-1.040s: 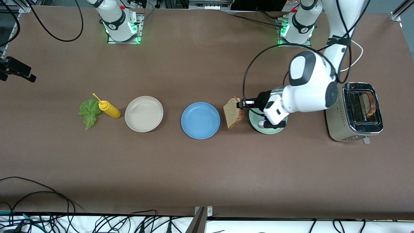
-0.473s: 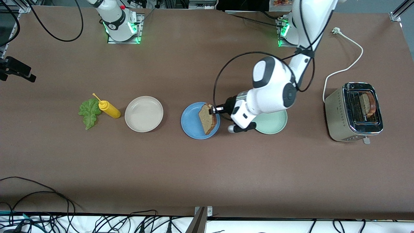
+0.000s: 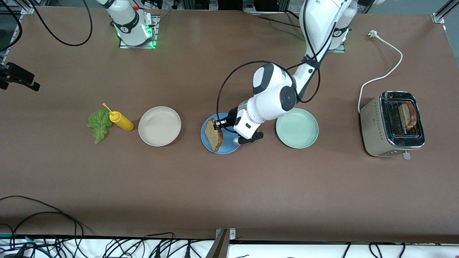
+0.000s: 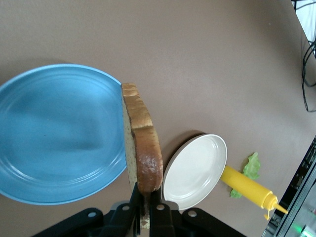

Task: Make sandwich in blue plate with both arms
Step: 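Lower the bread onto the blue plate and open the left gripper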

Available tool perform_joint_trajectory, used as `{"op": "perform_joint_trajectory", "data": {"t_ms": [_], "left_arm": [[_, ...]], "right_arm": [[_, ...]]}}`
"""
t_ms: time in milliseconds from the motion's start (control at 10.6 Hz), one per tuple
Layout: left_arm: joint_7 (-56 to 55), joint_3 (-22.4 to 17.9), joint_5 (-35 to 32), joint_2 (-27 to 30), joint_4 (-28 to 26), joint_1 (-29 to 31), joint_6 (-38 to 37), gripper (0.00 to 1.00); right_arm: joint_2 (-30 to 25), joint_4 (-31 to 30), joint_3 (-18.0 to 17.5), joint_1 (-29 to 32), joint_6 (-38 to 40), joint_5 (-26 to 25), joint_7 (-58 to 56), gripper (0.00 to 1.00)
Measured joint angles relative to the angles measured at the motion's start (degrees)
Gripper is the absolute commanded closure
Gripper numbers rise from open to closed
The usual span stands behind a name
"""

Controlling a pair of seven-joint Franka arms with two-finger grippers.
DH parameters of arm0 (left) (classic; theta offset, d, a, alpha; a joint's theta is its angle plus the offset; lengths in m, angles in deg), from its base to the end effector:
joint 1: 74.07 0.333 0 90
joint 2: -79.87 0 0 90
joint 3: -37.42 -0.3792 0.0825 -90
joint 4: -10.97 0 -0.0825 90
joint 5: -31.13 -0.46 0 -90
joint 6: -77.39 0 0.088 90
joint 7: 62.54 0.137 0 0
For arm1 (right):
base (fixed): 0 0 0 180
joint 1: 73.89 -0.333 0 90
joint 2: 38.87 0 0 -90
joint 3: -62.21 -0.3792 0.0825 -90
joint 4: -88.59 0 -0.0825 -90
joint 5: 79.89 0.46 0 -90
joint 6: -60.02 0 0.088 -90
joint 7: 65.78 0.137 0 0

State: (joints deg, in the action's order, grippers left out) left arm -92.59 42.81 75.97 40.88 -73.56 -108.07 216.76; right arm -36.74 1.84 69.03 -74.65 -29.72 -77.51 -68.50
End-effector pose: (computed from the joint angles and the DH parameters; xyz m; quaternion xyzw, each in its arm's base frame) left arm 0.6626 -0.5446 0.2911 0.9225 0.1908 -0.0755 0.3270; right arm 0.6420 -0.0609 0.6649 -0.9994 0.0288 -0.0090 0.0179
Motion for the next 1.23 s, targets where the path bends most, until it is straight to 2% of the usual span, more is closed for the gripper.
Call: {"op": "perform_joint_trajectory", "data": {"t_ms": [1040, 1229], "left_arm": [[-1.7, 0.4, 0.0, -2.2, 0.1, -1.7, 0.6, 1.00], [-0.9, 0.8, 0.0, -3.1, 0.1, -1.9, 0.6, 0.89]], "right_arm": [[0.0, 0.0, 0.0, 0.0, 0.0, 0.0, 0.1, 0.00], [0.0, 0.0, 0.0, 0.0, 0.0, 0.0, 0.1, 0.00]]}}
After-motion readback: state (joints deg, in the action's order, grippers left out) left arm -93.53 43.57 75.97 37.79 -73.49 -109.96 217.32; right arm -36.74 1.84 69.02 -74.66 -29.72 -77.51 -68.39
